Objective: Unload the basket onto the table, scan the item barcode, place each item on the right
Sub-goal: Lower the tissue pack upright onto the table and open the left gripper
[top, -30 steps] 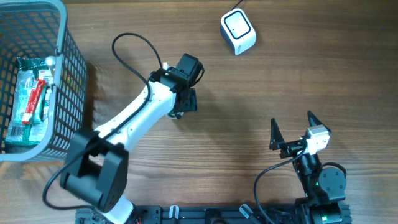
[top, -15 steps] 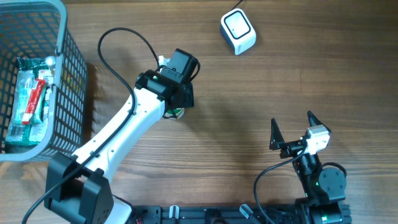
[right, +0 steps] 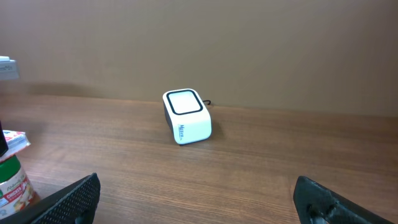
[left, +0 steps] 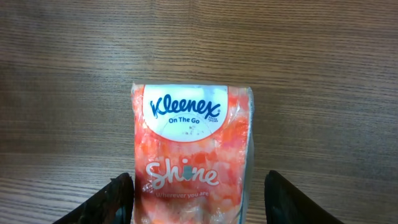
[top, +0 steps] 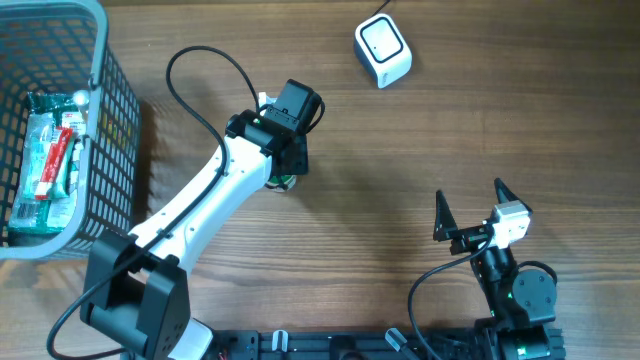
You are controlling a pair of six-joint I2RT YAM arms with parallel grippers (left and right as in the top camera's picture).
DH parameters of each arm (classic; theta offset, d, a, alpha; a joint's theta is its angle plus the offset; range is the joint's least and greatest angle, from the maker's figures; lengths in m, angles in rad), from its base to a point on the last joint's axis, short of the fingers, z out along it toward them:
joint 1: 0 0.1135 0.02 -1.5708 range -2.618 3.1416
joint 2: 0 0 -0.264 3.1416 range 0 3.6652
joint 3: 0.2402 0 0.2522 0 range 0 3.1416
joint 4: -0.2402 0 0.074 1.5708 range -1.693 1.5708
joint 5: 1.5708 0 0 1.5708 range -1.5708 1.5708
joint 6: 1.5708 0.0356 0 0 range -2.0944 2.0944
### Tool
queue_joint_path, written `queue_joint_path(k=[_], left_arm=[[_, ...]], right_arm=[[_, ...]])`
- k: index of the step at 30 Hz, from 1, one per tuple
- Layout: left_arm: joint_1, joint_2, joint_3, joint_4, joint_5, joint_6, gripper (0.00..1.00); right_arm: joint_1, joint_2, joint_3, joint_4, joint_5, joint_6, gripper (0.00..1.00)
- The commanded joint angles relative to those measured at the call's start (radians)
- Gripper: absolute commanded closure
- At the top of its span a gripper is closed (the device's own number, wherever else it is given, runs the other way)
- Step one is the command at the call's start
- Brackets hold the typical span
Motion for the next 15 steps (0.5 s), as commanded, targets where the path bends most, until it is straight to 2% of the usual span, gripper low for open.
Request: queue_joint_path(k=[1, 15], left_arm=[[0.004, 0.021, -0.008, 0.000, -0.020, -0.002, 0.42], [0.004, 0.021, -0.031, 0.003, -0.023, -0.002, 0.44]], right_arm=[[-0.005, -0.006, -0.001, 0.002, 0.010, -0.011, 0.00], [-0.005, -0.006, -0.001, 0.002, 0.010, -0.011, 0.00]])
